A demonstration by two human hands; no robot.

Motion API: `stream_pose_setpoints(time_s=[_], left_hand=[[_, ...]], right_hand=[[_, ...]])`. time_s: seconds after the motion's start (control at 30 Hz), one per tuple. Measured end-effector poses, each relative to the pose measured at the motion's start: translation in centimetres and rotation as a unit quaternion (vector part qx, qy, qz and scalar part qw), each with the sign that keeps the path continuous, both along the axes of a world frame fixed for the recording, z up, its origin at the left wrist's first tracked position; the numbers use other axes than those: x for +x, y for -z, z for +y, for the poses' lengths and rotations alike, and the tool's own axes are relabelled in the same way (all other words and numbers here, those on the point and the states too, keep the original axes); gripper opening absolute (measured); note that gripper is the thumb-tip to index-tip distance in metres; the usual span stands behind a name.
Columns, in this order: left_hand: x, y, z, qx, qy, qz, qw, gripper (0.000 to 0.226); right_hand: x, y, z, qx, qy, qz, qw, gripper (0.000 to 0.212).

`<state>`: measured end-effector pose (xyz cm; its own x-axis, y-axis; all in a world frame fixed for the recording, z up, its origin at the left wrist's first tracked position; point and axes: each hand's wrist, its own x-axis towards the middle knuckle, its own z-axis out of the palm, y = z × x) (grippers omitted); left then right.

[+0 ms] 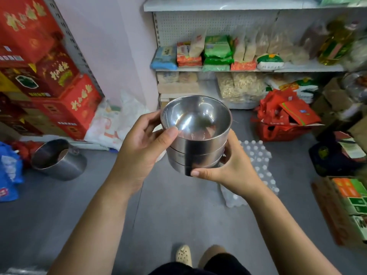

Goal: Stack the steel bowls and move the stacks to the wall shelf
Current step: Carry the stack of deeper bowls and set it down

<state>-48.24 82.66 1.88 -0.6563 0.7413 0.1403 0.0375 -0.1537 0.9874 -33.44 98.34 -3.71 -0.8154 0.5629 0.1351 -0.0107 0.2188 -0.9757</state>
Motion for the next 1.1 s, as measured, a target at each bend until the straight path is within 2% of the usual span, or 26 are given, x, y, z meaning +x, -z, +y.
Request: stream_pose_setpoints(time_s=[0.17, 0.27, 0.47, 0.63, 0.73, 0.83, 1.0, 1.1], left_hand=[[-6.2, 1.0, 6.2, -0.014, 0.014, -0.008, 1.0, 0.062], [-9.3, 1.7, 10.5, -0.019, 0.016, -0.015, 1.0, 0.058], [-15.0, 1.5, 21.1, -0.018, -0.008, -0.004, 1.0, 0.051], [-19.2, 0.5, 30.5, -0.017, -0.024, 0.007, 1.0, 0.052], [-21.3, 0.3, 35.2, -0.019, -0.019, 0.009, 1.0, 0.061], [-24.0, 0.4, 39.0, -0.033, -0.016, 0.01, 0.999, 0.057], [-29.7, 0.6, 44.6, -0.062, -0.007, 0.017, 0.998, 0.059], [-34.3, 0.3, 48.7, -0.08, 0.01, 0.024, 0.996, 0.07]], right_hand=[[-5.3, 1.0, 5.4, -0.008, 0.019, -0.009, 1.0, 0.114], [-8.3, 1.6, 9.5, -0.007, 0.02, -0.012, 1.0, 0.112], [-14.7, 1.4, 20.5, -0.001, 0.011, -0.008, 1.0, 0.112], [-19.1, 0.0, 30.4, 0.01, -0.011, -0.015, 1.0, 0.117], [-21.4, -0.4, 35.5, 0.015, -0.016, -0.022, 1.0, 0.119], [-23.9, -0.7, 39.6, 0.024, -0.027, -0.034, 0.999, 0.122], [-28.9, -0.6, 45.5, 0.026, -0.042, -0.046, 0.998, 0.111], [-32.8, -0.5, 49.5, 0.03, -0.028, -0.044, 0.998, 0.103]])
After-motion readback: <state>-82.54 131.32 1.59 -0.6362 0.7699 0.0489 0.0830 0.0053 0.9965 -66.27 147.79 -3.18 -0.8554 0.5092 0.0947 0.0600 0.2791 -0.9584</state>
